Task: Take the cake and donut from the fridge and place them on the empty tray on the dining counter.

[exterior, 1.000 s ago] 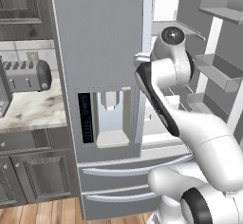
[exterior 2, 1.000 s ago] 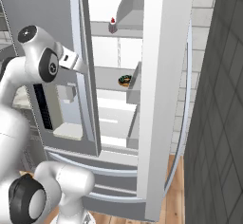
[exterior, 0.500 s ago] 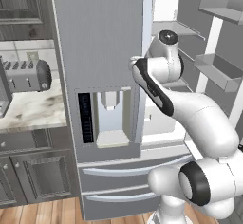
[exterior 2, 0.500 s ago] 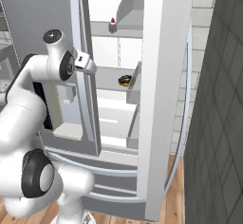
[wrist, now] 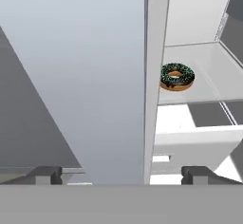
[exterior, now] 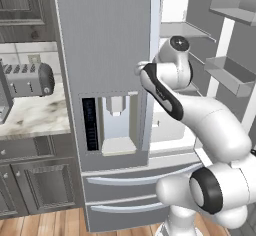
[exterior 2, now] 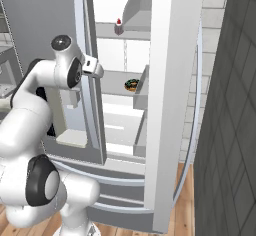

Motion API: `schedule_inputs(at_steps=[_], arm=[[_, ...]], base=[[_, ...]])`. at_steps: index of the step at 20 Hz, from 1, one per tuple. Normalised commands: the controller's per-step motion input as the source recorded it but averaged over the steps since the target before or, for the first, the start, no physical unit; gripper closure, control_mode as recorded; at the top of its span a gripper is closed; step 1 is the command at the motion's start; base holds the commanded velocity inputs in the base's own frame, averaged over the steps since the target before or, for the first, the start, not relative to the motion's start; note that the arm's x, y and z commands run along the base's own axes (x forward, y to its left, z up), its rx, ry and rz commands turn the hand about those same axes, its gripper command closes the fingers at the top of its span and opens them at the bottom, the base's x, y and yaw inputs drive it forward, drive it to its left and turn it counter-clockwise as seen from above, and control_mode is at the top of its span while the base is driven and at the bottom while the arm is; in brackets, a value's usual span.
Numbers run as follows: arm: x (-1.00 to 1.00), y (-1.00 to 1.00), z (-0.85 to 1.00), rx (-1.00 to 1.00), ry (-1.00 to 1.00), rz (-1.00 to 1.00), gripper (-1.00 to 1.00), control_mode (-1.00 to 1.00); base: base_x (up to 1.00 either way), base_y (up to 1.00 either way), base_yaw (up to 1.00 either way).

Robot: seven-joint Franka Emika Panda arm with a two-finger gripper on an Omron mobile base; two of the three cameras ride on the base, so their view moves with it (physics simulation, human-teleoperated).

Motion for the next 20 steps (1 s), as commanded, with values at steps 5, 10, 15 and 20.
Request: schedule_inputs(at_steps=[5,10,15,20], arm=[[0.30,0.21,-0.44,0.00,0.00,0.03,1.00,-1.00],[0.32,0.34,-0.53,0.00,-0.03,0.01,1.00,-1.00],[0.14,0.51,-0.70,0.00,-0.01,0.03,1.00,-1.00],[-0.19,0.95,-0.57,0.00,0.00,0.06,1.00,-1.00]], base=[[0.00,0.00,0.00],[0.00,0.00,0.00],[0.00,0.00,0.00],[0.00,0.00,0.00]])
